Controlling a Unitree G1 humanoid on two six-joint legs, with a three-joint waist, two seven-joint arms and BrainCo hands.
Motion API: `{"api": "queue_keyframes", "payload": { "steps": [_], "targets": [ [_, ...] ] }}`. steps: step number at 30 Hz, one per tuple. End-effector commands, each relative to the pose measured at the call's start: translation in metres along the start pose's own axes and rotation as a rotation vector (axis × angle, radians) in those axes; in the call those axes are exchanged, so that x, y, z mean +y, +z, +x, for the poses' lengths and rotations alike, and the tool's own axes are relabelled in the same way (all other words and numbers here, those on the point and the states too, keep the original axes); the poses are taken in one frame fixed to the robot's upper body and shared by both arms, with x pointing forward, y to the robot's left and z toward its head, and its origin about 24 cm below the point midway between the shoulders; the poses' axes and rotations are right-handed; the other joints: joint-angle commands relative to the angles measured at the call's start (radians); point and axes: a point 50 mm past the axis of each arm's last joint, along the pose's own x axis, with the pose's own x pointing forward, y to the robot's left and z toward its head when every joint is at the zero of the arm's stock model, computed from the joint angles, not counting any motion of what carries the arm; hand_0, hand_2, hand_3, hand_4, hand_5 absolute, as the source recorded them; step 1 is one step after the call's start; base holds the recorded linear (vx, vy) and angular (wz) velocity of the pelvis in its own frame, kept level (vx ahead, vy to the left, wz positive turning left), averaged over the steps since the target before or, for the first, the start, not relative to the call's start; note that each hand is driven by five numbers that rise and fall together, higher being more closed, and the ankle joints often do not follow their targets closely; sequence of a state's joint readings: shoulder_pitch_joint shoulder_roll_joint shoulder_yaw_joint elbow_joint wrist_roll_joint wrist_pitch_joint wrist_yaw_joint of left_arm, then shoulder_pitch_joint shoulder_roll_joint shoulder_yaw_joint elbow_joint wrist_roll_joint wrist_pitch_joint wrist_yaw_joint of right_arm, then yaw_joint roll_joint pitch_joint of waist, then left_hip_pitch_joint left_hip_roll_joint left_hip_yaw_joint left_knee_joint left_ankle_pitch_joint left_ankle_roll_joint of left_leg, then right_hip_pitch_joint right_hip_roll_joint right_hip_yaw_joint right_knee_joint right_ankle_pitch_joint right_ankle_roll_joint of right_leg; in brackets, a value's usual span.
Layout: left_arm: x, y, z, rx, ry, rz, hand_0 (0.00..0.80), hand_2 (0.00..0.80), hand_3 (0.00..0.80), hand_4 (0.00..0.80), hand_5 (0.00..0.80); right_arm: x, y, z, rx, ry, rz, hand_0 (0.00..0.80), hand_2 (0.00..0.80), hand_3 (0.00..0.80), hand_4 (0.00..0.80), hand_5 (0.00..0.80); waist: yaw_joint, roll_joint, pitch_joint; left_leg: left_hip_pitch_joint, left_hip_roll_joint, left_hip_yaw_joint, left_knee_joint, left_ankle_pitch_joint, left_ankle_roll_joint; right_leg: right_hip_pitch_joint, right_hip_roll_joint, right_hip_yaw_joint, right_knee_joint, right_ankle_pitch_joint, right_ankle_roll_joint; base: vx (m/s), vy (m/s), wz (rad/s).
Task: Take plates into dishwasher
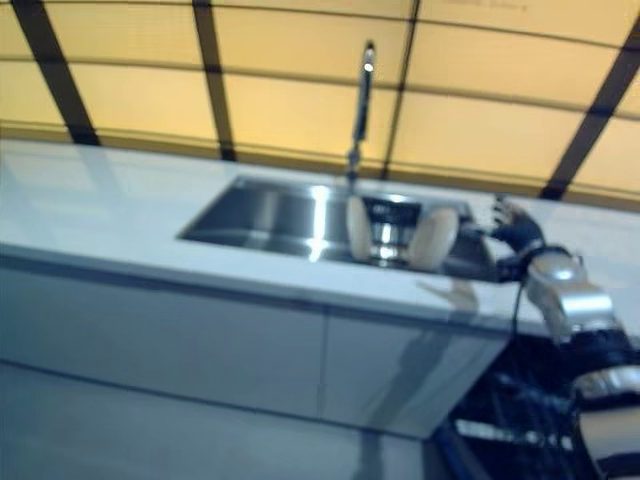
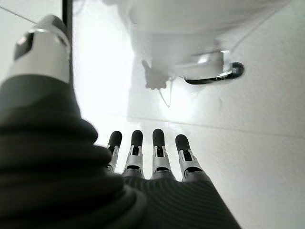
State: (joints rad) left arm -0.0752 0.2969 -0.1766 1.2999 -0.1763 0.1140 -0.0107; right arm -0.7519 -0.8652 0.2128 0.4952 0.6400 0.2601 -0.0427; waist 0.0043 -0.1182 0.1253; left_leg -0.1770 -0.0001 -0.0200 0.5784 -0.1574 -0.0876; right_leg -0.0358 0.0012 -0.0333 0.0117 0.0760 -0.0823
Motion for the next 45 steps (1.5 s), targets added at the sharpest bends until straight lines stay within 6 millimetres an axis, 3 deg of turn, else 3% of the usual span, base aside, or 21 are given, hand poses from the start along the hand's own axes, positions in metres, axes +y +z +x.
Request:
{"api": "queue_keyframes", "payload": {
  "steps": [1, 2, 4, 5, 7, 10, 16, 26, 30, 32, 34, 36, 41, 42, 45],
  "targets": [
    [0.016, 0.014, -0.001, -0.067, 0.037, 0.015, 0.000, 0.000, 0.000, 0.000, 0.000, 0.002, 0.034, 0.002, -0.156, -0.004, -0.022, 0.000, 0.000, 0.000, 0.000, 0.000, 0.038, 0.036, 0.009, -0.007, 0.036, 0.014, -0.473, 0.351, 0.005, 0.153, -0.028, 0.081, 0.015, -0.041, 0.136, 0.260, 0.082, -0.62],
    [0.017, 0.016, -0.002, -0.077, 0.041, 0.027, 0.000, 0.000, 0.000, 0.000, 0.000, 0.002, 0.037, 0.003, -0.168, -0.004, -0.039, 0.000, 0.000, 0.000, 0.000, 0.000, 0.054, 0.034, 0.021, -0.023, 0.018, 0.017, -0.497, 0.352, 0.014, 0.175, -0.025, 0.100, 0.016, -0.057, 0.130, 0.127, 0.024, -0.90],
    [0.020, 0.022, -0.002, -0.094, 0.053, 0.030, 0.000, 0.000, 0.000, 0.000, 0.000, 0.005, 0.044, 0.002, -0.188, 0.032, 0.010, 0.000, 0.000, 0.000, 0.000, 0.000, 0.067, 0.024, 0.020, -0.031, -0.028, -0.011, -0.474, 0.295, 0.038, 0.178, -0.038, 0.119, 0.028, -0.074, 0.141, 0.071, 0.049, -0.80],
    [0.025, 0.027, -0.003, -0.112, 0.067, 0.003, 0.000, 0.000, 0.000, 0.000, 0.000, 0.005, 0.045, 0.002, -0.183, 0.042, -0.002, 0.000, 0.000, 0.000, 0.000, 0.000, 0.059, 0.024, 0.008, 0.004, -0.025, 0.004, -0.489, 0.268, 0.049, 0.166, -0.057, 0.111, 0.029, -0.071, 0.156, 0.063, 0.101, -0.28],
    [0.029, 0.031, -0.004, -0.123, 0.070, -0.012, 0.000, 0.000, 0.000, 0.000, 0.000, 0.000, 0.041, 0.004, -0.184, 0.044, 0.001, 0.000, 0.000, 0.000, 0.000, 0.000, 0.054, 0.026, -0.018, 0.086, -0.015, -0.008, -0.563, 0.247, 0.064, 0.142, -0.092, 0.075, 0.021, -0.058, 0.186, 0.098, 0.098, -0.62],
    [0.033, 0.032, -0.004, -0.126, 0.082, -0.010, 0.000, 0.000, 0.000, 0.000, 0.000, -0.003, 0.042, 0.004, -0.188, 0.047, 0.016, 0.000, 0.000, 0.000, 0.000, 0.000, 0.058, 0.023, -0.036, 0.102, -0.016, -0.020, -0.585, 0.243, 0.068, 0.139, -0.096, 0.074, 0.008, -0.056, 0.191, 0.047, 0.018, -0.49],
    [0.031, 0.026, -0.003, -0.106, 0.067, 0.035, 0.000, 0.000, 0.000, 0.000, 0.000, -0.009, 0.041, 0.001, -0.175, 0.024, 0.023, 0.000, 0.000, 0.000, 0.000, 0.000, 0.061, 0.003, -0.075, 0.088, 0.004, 0.008, -0.577, 0.231, 0.062, 0.148, -0.117, 0.042, -0.025, -0.046, 0.208, 0.076, 0.002, 0.18],
    [0.021, 0.028, -0.003, -0.130, 0.055, 0.030, 0.000, 0.000, 0.000, 0.000, 0.000, -0.003, 0.038, -0.001, -0.176, 0.033, 0.043, 0.000, 0.000, 0.000, 0.000, 0.000, 0.054, -0.006, -0.053, 0.085, 0.019, 0.032, -0.509, 0.174, 0.060, 0.135, -0.157, 0.045, -0.048, -0.014, 0.231, 0.074, 0.035, 0.13],
    [0.025, 0.031, -0.003, -0.131, 0.061, 0.080, 0.000, 0.000, 0.000, 0.000, 0.000, -0.004, 0.032, 0.000, -0.146, 0.006, 0.060, 0.000, 0.000, 0.000, 0.000, 0.000, 0.064, -0.008, -0.053, 0.065, 0.005, 0.025, -0.483, 0.159, 0.088, 0.143, -0.172, 0.059, 0.012, -0.034, 0.244, 0.087, 0.057, -0.04],
    [0.029, 0.028, -0.004, -0.115, 0.066, 0.124, 0.000, 0.000, 0.000, 0.000, 0.000, -0.003, 0.026, 0.000, -0.123, -0.014, 0.056, 0.000, 0.000, 0.000, 0.000, 0.000, 0.061, -0.008, -0.052, 0.078, -0.014, 0.022, -0.498, 0.167, 0.105, 0.076, -0.200, 0.053, 0.170, 0.075, 0.249, 0.098, 0.070, -0.04],
    [0.035, 0.022, -0.004, -0.096, 0.061, 0.146, 0.000, 0.000, 0.000, 0.000, 0.000, -0.005, 0.025, -0.001, -0.128, -0.030, 0.049, 0.000, 0.000, 0.000, 0.000, 0.000, 0.044, 0.035, -0.030, 0.122, -0.002, 0.015, -0.517, 0.164, 0.111, -0.055, -0.186, 0.042, 0.345, 0.130, 0.228, 0.165, 0.183, -0.08],
    [0.038, 0.019, -0.004, -0.085, 0.062, 0.144, 0.000, 0.000, 0.000, 0.000, 0.000, -0.008, 0.024, 0.000, -0.124, -0.038, 0.043, 0.000, 0.000, 0.000, 0.000, 0.000, 0.039, 0.049, -0.023, 0.144, -0.006, 0.012, -0.526, 0.163, 0.112, -0.090, -0.176, 0.025, 0.377, 0.113, 0.215, 0.182, 0.125, 0.15],
    [0.041, 0.008, -0.005, -0.068, 0.062, 0.100, 0.000, 0.000, 0.000, 0.000, 0.000, -0.021, 0.030, 0.000, -0.126, -0.081, 0.040, 0.000, 0.000, 0.000, 0.000, 0.000, 0.012, 0.044, -0.011, 0.239, -0.031, -0.005, -0.581, 0.133, 0.102, -0.117, -0.139, -0.044, 0.150, 0.085, 0.208, 0.202, -0.064, 0.13],
    [0.038, 0.009, -0.004, -0.075, 0.064, 0.094, 0.000, 0.000, 0.000, 0.000, 0.000, -0.026, 0.033, 0.001, -0.137, -0.097, 0.055, 0.000, 0.000, 0.000, 0.000, 0.000, 0.004, 0.039, -0.009, 0.248, -0.034, -0.013, -0.591, 0.121, 0.107, -0.106, -0.123, -0.040, 0.072, 0.070, 0.211, 0.133, -0.135, 0.09],
    [0.032, 0.013, -0.004, -0.086, 0.063, 0.040, 0.000, 0.000, 0.000, 0.000, 0.000, -0.023, 0.039, 0.002, -0.113, -0.083, 0.069, 0.000, 0.000, 0.000, 0.000, 0.000, -0.004, 0.032, -0.020, 0.248, -0.024, -0.014, -0.594, 0.131, 0.087, -0.066, -0.104, -0.012, 0.008, 0.074, 0.214, 0.089, -0.086, 0.27]
  ]
}}
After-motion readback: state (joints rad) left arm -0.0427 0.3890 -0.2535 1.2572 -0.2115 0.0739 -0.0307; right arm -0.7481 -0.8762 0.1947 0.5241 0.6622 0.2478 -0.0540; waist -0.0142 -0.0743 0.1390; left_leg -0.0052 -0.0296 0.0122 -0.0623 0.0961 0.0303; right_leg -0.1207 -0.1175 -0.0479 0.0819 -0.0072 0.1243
